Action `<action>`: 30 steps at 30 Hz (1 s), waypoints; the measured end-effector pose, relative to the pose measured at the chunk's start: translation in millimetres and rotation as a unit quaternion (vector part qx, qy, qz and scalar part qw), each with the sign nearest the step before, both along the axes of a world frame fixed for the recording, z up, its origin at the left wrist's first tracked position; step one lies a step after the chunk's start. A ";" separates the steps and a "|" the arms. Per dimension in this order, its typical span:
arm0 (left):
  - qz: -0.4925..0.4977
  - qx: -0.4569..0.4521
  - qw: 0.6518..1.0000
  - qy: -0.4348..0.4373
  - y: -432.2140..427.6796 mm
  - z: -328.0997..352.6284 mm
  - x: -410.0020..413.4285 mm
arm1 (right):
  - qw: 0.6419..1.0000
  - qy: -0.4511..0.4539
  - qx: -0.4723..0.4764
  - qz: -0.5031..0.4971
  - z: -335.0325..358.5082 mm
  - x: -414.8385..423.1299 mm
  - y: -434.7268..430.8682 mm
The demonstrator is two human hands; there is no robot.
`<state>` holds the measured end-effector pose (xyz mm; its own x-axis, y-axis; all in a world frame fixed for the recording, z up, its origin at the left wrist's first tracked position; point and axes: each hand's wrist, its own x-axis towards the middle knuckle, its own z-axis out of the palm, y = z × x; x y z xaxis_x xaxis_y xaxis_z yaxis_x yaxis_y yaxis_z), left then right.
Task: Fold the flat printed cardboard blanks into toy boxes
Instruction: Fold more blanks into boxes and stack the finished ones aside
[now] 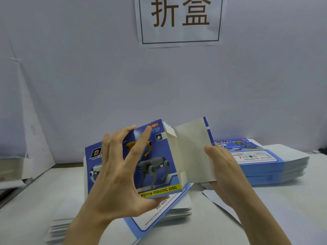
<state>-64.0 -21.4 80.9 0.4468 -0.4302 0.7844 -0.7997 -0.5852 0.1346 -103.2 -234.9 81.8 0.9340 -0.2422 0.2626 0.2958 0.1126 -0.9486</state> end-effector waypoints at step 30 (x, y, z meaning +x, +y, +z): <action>0.100 0.056 0.993 -0.034 -14.9 1.2 -8.8 | 0.982 -0.144 -0.104 0.061 -7.5 -3.1 40.8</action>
<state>-72.9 -36.2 82.0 0.4794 -0.4239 0.7684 -0.6704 -0.7420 0.0089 -106.3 -194.1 74.4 0.8327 -0.0465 0.5518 0.5513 -0.0236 -0.8339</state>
